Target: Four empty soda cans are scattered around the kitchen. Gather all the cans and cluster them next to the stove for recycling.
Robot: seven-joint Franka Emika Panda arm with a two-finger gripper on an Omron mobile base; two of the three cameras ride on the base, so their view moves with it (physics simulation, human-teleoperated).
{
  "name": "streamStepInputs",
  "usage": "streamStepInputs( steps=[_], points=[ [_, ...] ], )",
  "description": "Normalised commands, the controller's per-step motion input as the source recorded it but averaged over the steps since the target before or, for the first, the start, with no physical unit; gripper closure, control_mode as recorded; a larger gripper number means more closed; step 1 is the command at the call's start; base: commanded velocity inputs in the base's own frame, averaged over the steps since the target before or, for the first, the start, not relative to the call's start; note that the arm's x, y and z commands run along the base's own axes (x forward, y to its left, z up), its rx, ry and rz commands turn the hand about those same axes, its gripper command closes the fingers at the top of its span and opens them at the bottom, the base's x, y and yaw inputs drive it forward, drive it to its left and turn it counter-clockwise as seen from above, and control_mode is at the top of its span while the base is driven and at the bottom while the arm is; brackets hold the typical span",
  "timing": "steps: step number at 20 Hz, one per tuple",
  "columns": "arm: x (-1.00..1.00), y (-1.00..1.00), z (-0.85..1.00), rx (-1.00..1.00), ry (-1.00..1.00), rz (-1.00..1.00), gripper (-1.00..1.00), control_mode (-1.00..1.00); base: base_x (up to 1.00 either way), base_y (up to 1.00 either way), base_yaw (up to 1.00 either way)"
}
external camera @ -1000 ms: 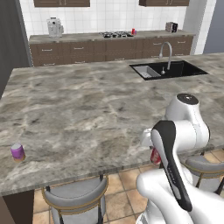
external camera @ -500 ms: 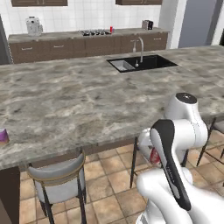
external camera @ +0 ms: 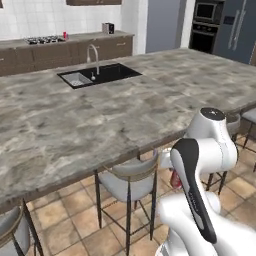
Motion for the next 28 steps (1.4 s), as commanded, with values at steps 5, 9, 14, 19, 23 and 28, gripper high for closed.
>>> streamStepInputs(
  steps=[5,9,14,19,23,28],
  points=[
    [0.0,0.0,0.0,0.0,0.0,0.0,1.0,1.0,0.35,-1.0,-0.04],
    [0.0,0.0,0.0,0.0,0.0,0.0,1.0,1.0,0.38,-1.0,0.0],
    [0.0,0.0,0.0,0.0,0.0,0.0,1.0,1.0,0.29,-1.0,0.0],
    [0.0,0.0,0.0,0.0,0.0,0.0,1.0,1.0,0.28,-1.0,0.0],
    [0.0,0.0,0.0,0.0,0.0,0.0,1.0,1.0,0.04,-1.0,0.0],
    [0.0,0.0,0.0,0.0,0.0,0.0,1.0,1.0,0.0,-1.0,-0.01]
  ],
)
